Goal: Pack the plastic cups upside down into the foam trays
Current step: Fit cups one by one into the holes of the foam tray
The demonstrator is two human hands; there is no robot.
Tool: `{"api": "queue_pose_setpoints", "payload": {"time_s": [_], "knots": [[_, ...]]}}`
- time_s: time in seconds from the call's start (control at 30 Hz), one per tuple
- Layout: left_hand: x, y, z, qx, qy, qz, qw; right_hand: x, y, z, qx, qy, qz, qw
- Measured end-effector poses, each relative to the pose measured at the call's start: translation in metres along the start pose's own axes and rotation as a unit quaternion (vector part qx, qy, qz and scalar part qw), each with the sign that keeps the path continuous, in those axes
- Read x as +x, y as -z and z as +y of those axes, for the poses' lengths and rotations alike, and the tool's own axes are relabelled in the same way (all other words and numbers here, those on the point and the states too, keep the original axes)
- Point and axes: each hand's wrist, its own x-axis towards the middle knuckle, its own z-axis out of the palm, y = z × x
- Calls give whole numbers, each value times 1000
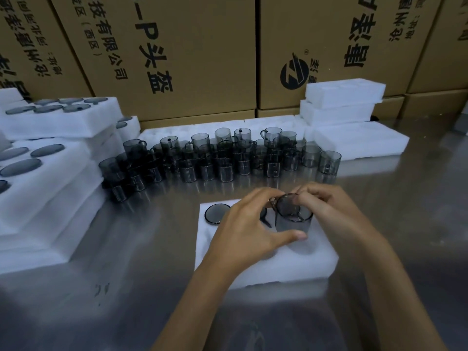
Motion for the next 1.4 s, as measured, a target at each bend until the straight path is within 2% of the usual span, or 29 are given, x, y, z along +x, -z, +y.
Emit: {"api": "queue_pose_setpoints", "payload": {"time_s": [0.1,0.23,0.5,0.77,0.9,0.97,1.07,1.23,1.4], "knots": [[-2,-2,1,7,14,-36,999,-1,5,2,-5,-13,-13,1000],[-3,-1,3,-2,7,-41,999,-2,8,3,-7,-36,-47,998],[-4,-5,9,24,18,-56,998,-5,7,-1,30,-37,-48,998],[-5,-7,8,44,27,-89,995,5,19,11,-140,-33,-98,985],[-6,-4,8,-6,48,-105,993,3,22,13,-100,-72,-119,985],[-5,-3,7,-51,51,-91,993,5,23,16,-93,-74,-130,984],[-3,-2,6,-60,44,-86,994,9,23,22,-80,-93,-155,980],[-2,-2,2,-34,61,-99,993,10,24,28,-97,-131,-199,966],[-4,-5,-3,24,55,-113,992,10,21,35,-63,-147,-199,967]]}}
